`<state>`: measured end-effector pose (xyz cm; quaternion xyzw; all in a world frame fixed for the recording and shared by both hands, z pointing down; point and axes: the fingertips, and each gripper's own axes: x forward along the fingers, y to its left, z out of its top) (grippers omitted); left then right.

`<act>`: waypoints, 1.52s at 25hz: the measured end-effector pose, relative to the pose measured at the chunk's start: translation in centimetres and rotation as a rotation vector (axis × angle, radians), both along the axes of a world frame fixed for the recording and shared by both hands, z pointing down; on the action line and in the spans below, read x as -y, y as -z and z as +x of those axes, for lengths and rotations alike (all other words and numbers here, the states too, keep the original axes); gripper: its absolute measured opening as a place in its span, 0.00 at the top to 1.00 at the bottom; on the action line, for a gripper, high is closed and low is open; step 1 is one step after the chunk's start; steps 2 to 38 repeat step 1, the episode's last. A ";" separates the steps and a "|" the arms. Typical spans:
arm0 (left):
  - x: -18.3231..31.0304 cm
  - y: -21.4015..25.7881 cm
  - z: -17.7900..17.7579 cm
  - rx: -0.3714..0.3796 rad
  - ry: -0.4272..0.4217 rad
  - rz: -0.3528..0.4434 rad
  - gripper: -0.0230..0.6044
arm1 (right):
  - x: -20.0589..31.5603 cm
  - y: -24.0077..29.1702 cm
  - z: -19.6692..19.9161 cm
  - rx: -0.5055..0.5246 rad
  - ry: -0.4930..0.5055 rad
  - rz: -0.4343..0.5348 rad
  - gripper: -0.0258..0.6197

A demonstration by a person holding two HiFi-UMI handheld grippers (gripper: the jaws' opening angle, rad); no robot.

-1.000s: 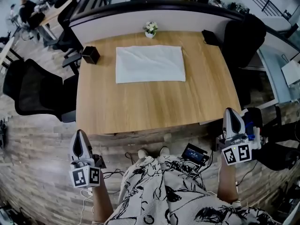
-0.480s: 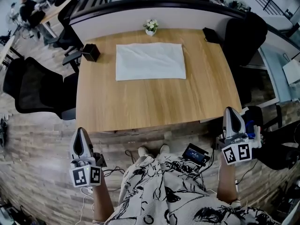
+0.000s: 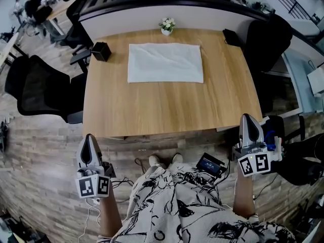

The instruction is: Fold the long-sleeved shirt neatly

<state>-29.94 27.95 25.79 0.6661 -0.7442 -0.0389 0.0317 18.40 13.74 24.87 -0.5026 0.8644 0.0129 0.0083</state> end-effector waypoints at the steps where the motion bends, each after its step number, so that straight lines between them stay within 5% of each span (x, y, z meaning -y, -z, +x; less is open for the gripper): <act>1: 0.0 0.0 -0.1 0.001 -0.001 -0.001 0.96 | 0.0 0.0 -0.1 0.002 0.002 -0.001 0.94; 38: 0.0 0.0 -0.1 0.001 -0.001 -0.001 0.96 | 0.0 0.0 -0.1 0.002 0.002 -0.001 0.94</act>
